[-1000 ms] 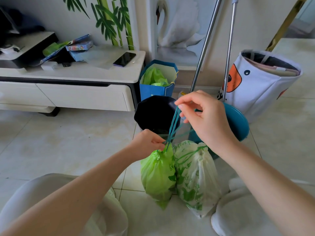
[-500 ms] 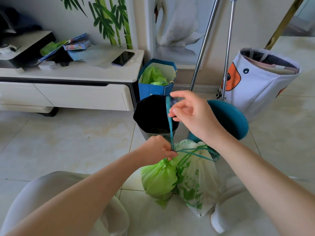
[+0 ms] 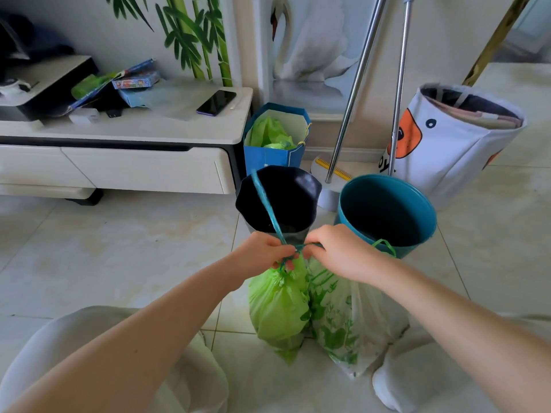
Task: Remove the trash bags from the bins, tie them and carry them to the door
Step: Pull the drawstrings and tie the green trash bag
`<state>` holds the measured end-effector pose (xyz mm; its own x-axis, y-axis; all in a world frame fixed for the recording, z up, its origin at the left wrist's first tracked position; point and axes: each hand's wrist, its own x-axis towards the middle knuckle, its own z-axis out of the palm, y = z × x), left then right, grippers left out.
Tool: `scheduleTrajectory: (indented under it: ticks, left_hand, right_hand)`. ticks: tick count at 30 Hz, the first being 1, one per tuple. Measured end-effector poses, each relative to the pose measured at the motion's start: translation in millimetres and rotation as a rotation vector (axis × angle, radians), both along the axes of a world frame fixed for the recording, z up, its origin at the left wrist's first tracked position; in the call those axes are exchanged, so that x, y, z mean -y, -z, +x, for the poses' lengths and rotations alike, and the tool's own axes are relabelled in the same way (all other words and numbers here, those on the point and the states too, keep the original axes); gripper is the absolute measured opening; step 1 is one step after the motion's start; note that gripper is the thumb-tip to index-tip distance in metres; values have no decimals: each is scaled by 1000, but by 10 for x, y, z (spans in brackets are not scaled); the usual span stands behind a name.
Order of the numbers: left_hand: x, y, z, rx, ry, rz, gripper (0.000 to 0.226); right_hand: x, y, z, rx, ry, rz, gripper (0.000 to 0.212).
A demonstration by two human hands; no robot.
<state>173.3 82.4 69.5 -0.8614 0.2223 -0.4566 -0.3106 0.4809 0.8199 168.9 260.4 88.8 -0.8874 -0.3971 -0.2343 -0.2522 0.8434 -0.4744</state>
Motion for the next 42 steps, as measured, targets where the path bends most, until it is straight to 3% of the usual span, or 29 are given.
scheduleTrajectory:
  ticks: [2, 4, 6, 8, 11, 13, 20, 26, 35, 42]
  left_hand:
    - [33, -30, -2, 56, -56, 54, 21]
    - [69, -47, 3, 72, -82, 77, 19]
    - [95, -46, 5, 77, -97, 99, 18]
    - [114, -43, 1, 66, -79, 100, 18]
    - [124, -45, 18, 42, -12, 99, 19]
    - [128, -48, 37, 18, 29, 88, 18]
    - [221, -37, 55, -25, 179, -76, 14]
    - [281, 49, 37, -96, 121, -130, 14]
    - [189, 163, 83, -512, 82, -318, 10]
    - [221, 232, 120, -662, 162, -393, 16]
  right_hand:
    - [-14, -66, 1, 58, -4, -30, 25]
    - [-11, -118, 29, 241, -74, -4, 32]
    - [1, -147, 68, 457, -108, 18, 51]
    - [-22, -119, 58, 542, -7, -47, 66]
    - [-72, -21, -15, 284, 147, -158, 45]
    - [-51, 44, -35, 190, 107, -190, 27]
    - [203, 181, 96, 188, -90, -183, 16]
    - [247, 254, 80, 78, -50, -163, 10]
    - [293, 253, 4, 141, 50, -203, 4]
    - [292, 253, 36, 156, 32, -228, 5]
